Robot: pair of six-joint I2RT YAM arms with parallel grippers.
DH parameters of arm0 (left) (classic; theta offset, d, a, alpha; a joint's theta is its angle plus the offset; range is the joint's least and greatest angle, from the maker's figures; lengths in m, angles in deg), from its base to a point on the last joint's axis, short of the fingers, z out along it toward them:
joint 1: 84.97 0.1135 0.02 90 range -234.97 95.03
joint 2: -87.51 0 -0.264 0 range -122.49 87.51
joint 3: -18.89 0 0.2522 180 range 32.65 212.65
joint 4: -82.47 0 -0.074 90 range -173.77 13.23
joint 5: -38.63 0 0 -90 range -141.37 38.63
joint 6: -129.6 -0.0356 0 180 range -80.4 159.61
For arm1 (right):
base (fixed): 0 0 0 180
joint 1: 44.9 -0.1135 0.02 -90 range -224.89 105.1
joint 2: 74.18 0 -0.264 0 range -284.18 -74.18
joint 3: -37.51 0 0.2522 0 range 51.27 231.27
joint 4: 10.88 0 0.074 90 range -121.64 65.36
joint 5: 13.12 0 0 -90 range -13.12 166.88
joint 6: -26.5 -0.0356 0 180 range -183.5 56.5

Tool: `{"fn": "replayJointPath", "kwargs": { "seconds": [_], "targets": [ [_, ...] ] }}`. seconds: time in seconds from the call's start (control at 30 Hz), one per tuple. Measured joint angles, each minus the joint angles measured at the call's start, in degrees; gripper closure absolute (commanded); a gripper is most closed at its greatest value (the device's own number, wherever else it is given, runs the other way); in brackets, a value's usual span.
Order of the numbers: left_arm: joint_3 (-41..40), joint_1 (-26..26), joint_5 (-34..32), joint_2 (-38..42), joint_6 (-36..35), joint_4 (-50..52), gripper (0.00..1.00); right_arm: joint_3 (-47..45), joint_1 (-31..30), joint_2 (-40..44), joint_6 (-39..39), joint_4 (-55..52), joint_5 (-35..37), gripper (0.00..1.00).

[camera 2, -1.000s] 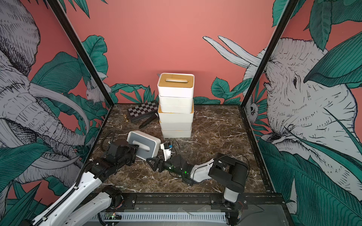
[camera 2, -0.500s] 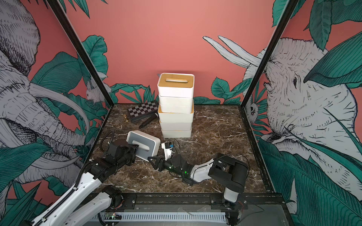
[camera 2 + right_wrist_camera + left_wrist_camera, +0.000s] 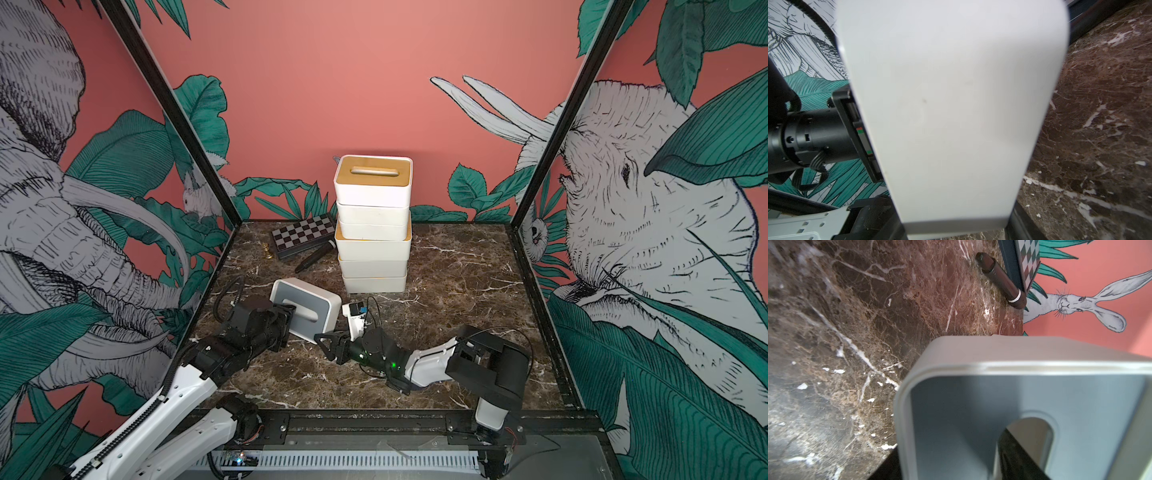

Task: Stack the tissue boxes
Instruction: Pick up the tissue box from the center of the board.

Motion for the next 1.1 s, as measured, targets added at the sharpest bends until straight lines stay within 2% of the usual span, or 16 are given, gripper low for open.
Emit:
{"fn": "replayJointPath", "kwargs": {
  "seconds": [0.23,0.3,0.33,0.37,0.57,0.73,1.1],
  "targets": [
    [-0.4,0.0,-0.4,1.6,-1.1,-0.7,0.18,0.9,-0.1,2.1,1.0,-4.5,0.4,0.54],
    [-1.0,0.0,-0.4,2.5,-1.6,-0.7,0.11,0.9,-0.1,2.1,1.1,-5.2,1.0,0.54],
    [-1.2,0.0,-0.3,2.8,-1.9,-0.5,0.02,0.9,-0.1,2.1,1.1,-5.5,1.2,0.55],
    [-1.2,0.0,-0.2,3.1,-2.4,-0.2,0.01,0.9,-0.1,2.1,1.1,-5.8,1.6,0.55],
    [-0.6,0.0,0.6,4.8,-8.8,0.8,0.01,0.9,-0.2,3.0,1.5,-8.5,2.1,0.56],
    [0.4,0.0,2.4,8.3,-15.4,2.0,0.01,0.9,-0.3,6.9,2.5,-12.9,2.6,0.57],
    [16.9,0.0,9.5,8.3,-35.9,9.0,0.01,0.9,-0.4,13.3,5.3,-22.5,4.3,0.59]
  ]
}}
